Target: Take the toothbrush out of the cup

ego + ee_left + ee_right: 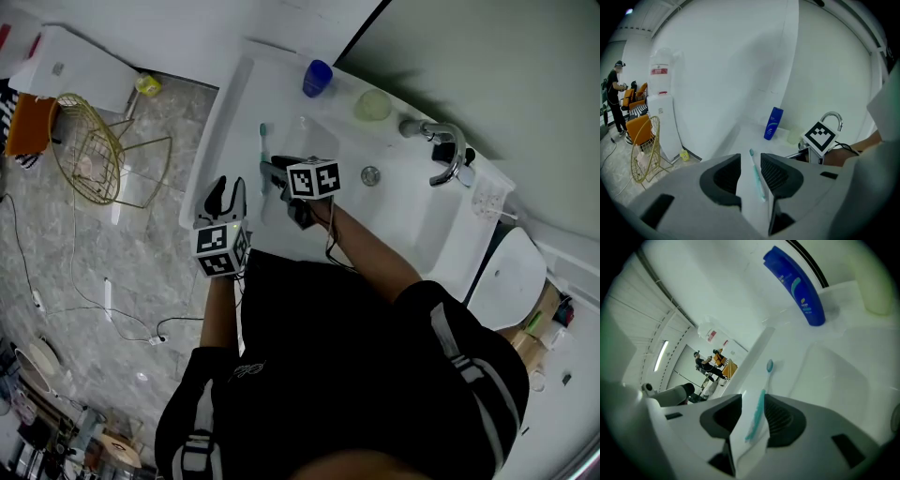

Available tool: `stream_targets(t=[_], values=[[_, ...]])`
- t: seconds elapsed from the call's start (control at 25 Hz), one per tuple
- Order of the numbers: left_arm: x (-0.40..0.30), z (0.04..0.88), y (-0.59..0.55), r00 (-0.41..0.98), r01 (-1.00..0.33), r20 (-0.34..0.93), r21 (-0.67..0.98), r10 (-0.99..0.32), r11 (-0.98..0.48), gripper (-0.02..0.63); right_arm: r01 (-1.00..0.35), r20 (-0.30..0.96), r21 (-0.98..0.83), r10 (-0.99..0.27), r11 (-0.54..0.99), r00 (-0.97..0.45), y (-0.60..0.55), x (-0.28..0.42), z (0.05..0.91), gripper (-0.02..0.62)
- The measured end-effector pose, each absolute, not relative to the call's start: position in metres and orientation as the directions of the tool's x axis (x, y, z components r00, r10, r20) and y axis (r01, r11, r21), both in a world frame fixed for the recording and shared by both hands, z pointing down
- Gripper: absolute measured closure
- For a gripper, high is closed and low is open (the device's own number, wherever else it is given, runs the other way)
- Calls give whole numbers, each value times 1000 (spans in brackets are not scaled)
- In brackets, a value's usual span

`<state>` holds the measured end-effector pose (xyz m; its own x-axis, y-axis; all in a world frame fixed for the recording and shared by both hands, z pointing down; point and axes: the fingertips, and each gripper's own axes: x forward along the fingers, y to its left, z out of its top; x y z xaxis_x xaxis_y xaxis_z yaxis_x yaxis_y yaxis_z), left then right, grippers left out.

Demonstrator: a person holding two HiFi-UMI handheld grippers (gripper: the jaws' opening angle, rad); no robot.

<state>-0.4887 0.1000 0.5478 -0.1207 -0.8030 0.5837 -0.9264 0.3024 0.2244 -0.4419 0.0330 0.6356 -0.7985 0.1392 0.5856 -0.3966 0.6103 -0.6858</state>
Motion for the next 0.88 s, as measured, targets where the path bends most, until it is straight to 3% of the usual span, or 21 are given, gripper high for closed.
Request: stream_targets(t=[0.56, 0.88], values=[[-422, 520, 80, -46, -959, 542, 211, -839, 189, 465, -368, 504, -468, -99, 803, -858, 7, -359, 547, 457], [-365, 503, 84, -3, -976, 520, 185, -854, 117, 465, -406, 426, -369, -236, 836, -873, 15, -291, 501, 463]])
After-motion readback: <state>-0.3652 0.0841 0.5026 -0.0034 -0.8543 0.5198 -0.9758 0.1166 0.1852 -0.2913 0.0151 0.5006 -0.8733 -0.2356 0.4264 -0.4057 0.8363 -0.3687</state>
